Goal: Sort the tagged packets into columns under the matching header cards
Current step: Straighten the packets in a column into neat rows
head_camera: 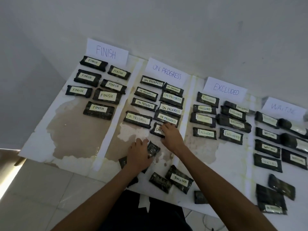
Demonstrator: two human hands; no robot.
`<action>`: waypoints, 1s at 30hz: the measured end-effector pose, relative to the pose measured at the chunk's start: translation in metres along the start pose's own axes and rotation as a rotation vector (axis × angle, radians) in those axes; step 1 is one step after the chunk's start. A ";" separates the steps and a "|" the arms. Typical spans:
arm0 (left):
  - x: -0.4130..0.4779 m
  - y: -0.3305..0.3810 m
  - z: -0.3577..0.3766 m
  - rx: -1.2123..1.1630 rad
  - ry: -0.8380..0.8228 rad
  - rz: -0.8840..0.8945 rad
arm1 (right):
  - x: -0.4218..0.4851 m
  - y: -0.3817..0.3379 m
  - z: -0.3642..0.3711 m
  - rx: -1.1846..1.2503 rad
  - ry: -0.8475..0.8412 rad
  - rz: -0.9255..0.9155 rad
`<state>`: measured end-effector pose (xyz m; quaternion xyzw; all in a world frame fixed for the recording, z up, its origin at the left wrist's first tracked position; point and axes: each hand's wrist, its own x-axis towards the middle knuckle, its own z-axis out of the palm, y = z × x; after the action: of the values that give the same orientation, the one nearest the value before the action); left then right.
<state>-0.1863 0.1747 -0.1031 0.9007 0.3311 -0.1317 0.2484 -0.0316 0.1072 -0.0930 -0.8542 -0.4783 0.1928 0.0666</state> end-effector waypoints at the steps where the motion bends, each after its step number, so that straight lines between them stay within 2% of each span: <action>1: -0.003 0.004 0.004 0.087 -0.005 0.016 | -0.001 0.000 0.000 0.011 0.001 -0.006; 5: -0.009 0.011 0.015 0.164 0.095 0.059 | -0.012 -0.002 -0.008 0.120 0.079 0.011; 7: -0.010 0.010 0.015 0.094 0.116 0.089 | -0.022 -0.003 -0.013 0.182 0.119 0.031; 9: -0.010 0.012 0.004 -0.248 0.100 0.035 | -0.034 -0.003 -0.019 0.274 0.145 0.049; 12: -0.009 0.019 -0.027 -1.129 -0.140 -0.262 | -0.052 -0.010 -0.031 0.476 0.161 0.129; 13: -0.009 0.020 -0.036 -1.351 -0.204 -0.334 | -0.058 -0.013 -0.035 0.524 0.153 0.161; 15: -0.012 0.017 -0.046 -1.553 -0.250 -0.357 | -0.066 -0.020 -0.041 0.576 0.147 0.182; 19: -0.015 0.015 -0.056 -1.583 -0.298 -0.324 | -0.074 -0.028 -0.041 0.597 0.126 0.158; 24: -0.006 0.021 -0.056 -1.452 -0.225 -0.353 | -0.075 -0.047 -0.034 0.675 0.047 0.239; 30: -0.010 0.039 -0.050 -1.369 -0.247 -0.313 | -0.080 -0.053 -0.015 0.707 0.112 0.257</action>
<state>-0.1639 0.1708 -0.0429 0.4629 0.4343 -0.0295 0.7722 -0.1047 0.0693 -0.0426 -0.8407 -0.2670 0.3055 0.3585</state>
